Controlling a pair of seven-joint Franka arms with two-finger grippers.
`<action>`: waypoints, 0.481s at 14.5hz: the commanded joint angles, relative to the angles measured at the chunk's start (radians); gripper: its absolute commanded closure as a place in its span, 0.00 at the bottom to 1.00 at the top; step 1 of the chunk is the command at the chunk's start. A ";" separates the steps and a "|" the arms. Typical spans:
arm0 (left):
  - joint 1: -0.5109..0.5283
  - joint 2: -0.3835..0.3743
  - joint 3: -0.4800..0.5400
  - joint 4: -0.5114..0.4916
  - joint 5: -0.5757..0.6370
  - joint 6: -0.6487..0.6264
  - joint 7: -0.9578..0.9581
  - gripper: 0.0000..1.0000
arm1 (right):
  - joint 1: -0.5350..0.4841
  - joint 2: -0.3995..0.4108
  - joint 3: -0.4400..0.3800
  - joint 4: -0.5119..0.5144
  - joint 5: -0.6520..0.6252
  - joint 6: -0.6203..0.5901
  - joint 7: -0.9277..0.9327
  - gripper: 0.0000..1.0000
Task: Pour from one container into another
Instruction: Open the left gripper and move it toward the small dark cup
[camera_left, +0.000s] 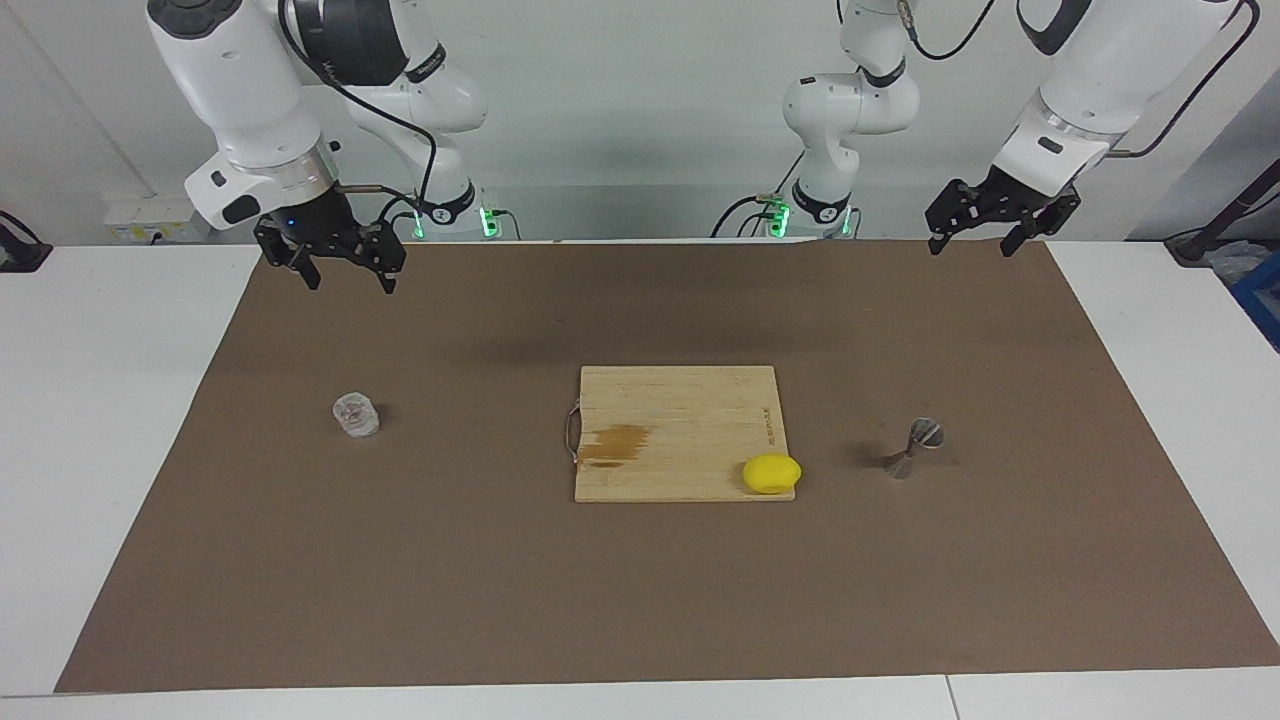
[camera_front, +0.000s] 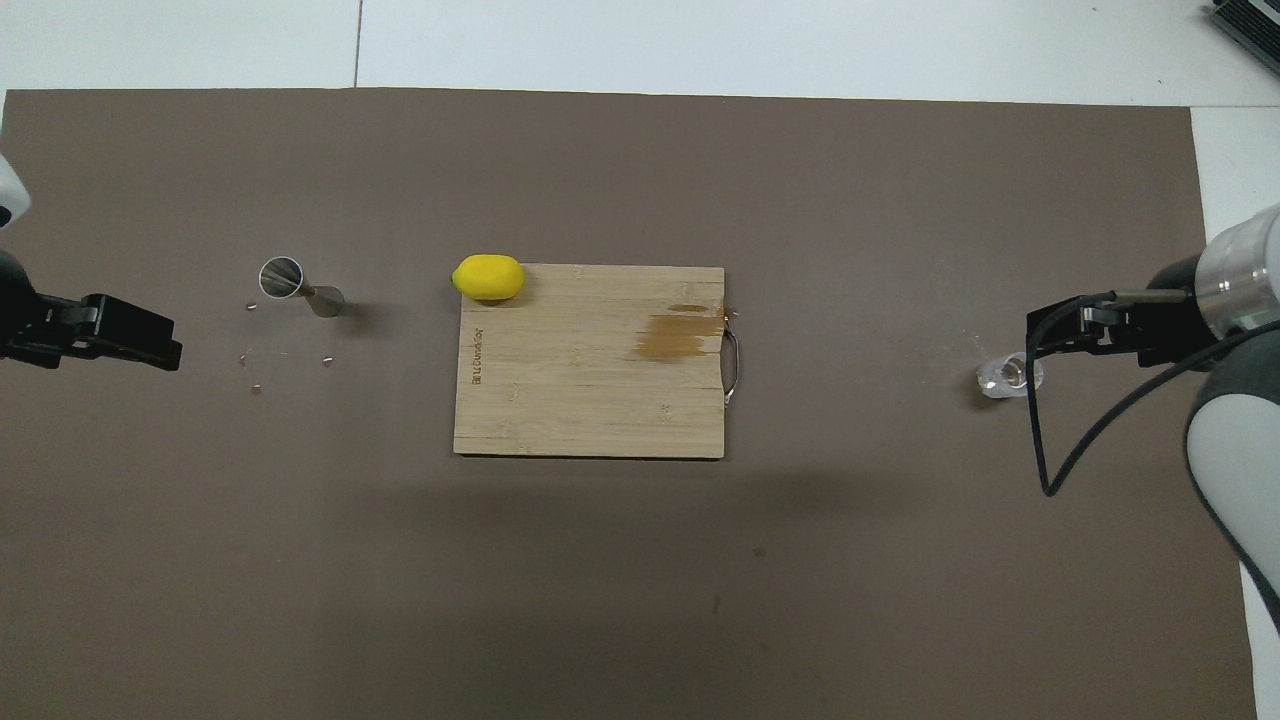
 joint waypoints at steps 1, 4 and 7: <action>-0.017 0.001 0.015 0.007 -0.004 -0.011 -0.018 0.00 | -0.012 -0.020 0.004 -0.017 0.016 -0.002 -0.019 0.00; -0.017 -0.001 0.013 -0.001 -0.006 0.006 -0.017 0.00 | -0.012 -0.020 0.004 -0.017 0.015 -0.002 -0.019 0.00; -0.001 0.007 0.015 -0.005 -0.009 -0.001 -0.018 0.00 | -0.012 -0.020 0.004 -0.017 0.016 -0.002 -0.019 0.00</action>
